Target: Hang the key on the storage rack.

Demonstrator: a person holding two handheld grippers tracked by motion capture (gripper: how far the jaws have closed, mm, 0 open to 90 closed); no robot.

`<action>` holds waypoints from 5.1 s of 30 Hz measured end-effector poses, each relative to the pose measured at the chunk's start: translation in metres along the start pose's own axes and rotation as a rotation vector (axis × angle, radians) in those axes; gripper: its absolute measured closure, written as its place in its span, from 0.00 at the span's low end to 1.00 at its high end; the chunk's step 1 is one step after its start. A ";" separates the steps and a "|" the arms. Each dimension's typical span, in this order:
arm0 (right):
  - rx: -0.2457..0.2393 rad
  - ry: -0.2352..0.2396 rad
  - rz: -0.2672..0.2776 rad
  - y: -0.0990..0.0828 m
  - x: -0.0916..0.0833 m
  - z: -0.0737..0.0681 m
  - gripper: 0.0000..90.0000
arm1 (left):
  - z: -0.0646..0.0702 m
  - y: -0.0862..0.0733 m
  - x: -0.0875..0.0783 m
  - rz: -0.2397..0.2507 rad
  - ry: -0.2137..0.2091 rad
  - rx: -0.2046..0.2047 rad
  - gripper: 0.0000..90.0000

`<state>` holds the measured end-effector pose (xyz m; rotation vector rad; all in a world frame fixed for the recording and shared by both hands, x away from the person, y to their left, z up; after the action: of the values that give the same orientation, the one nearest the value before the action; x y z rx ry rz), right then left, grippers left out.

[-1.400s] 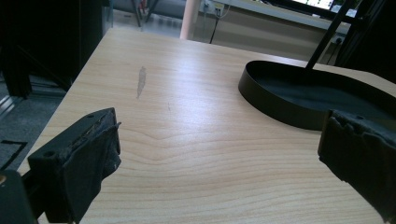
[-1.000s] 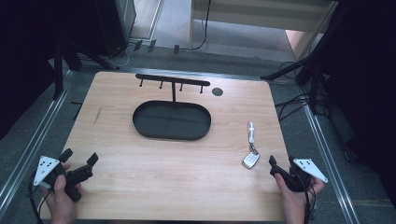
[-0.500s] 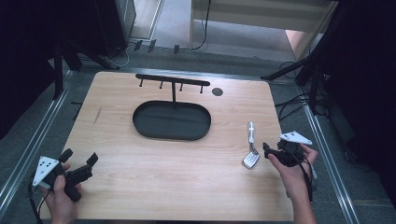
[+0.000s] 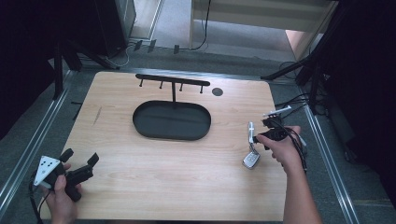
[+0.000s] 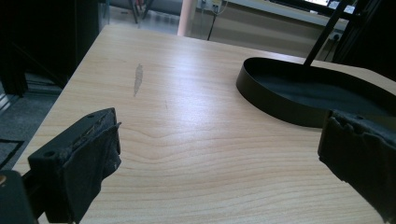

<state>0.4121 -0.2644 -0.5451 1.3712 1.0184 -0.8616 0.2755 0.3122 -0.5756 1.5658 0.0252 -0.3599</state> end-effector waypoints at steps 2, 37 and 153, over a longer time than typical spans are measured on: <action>0.008 -0.036 -0.042 0.002 0.003 -0.003 0.45 | 0.000 0.000 0.000 -0.001 -0.001 0.003 0.00; 0.185 -0.083 -0.198 0.010 0.055 -0.017 0.83 | 0.002 0.000 0.001 -0.006 -0.003 0.013 0.00; -0.085 0.630 0.797 0.073 0.000 -0.260 0.83 | 0.001 0.001 0.002 0.002 -0.005 0.015 0.00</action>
<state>0.4625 -0.0023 -0.5023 1.8213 0.8211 0.2213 0.2777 0.3104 -0.5752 1.5797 0.0168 -0.3632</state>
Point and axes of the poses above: each handheld gripper's, and its own axes: x roughly forward along the jaws, y roughly out of its top, z roughly to its right, the point moved 9 cm from there along x, roughly forward along the jaws, and after that the axes turned 13 degrees about x, right-handed, at the moved point
